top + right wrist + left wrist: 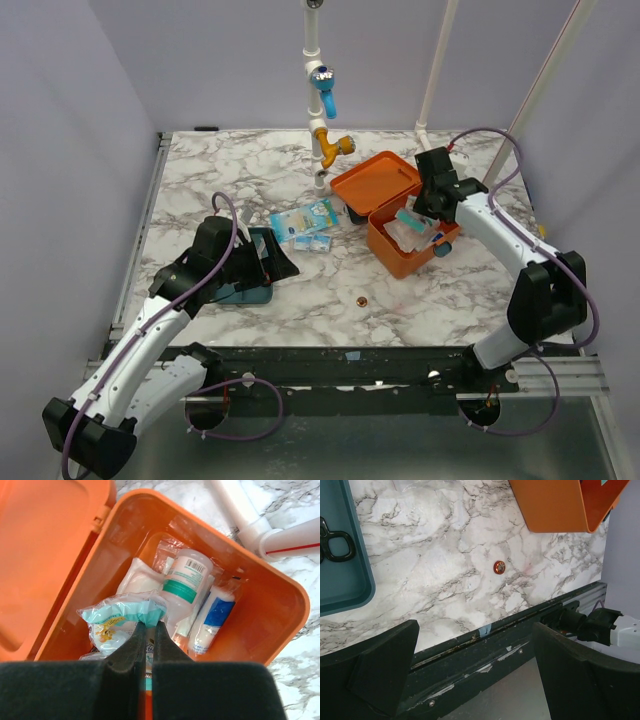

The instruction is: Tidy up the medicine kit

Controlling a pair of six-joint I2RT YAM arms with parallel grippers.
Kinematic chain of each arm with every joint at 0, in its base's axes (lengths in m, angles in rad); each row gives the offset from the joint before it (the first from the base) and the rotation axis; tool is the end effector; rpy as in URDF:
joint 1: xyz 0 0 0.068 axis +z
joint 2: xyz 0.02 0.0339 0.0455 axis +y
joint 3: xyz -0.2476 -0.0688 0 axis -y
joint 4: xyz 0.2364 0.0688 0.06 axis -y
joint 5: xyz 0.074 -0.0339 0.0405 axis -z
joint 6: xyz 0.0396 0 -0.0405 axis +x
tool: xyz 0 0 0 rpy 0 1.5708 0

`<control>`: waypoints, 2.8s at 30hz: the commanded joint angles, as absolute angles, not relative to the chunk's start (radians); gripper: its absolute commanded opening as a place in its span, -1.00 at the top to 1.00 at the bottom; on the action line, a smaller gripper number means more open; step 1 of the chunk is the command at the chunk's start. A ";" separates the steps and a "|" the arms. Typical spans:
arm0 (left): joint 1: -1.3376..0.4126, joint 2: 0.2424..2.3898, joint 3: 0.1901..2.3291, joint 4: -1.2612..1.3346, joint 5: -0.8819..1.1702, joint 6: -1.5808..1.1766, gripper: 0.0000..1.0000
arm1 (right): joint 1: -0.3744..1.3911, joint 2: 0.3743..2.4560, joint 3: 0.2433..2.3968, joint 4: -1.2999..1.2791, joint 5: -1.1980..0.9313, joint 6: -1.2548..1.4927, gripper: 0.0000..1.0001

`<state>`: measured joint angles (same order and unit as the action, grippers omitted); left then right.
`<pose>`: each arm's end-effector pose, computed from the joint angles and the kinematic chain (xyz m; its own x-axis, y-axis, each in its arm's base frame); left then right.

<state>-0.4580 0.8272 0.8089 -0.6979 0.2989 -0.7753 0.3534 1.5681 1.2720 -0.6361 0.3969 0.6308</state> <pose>0.1511 -0.0875 0.2780 -0.8558 -0.3239 -0.4034 0.0319 0.7452 -0.6660 0.3138 0.0994 0.2608 -0.6691 0.3330 -0.6644 0.3611 0.9270 0.1009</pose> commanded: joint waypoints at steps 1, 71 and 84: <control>-0.451 0.810 0.796 -0.686 0.311 -0.770 -0.97 | 0.315 1.590 1.247 -0.587 0.403 0.685 0.99; -0.426 0.743 0.800 -0.738 0.270 -0.757 -0.97 | 0.926 1.737 1.276 -0.307 0.287 0.741 -0.34; -0.426 0.704 0.782 -0.758 0.243 -0.751 -0.97 | 0.932 1.949 1.400 -0.259 0.400 0.721 -0.27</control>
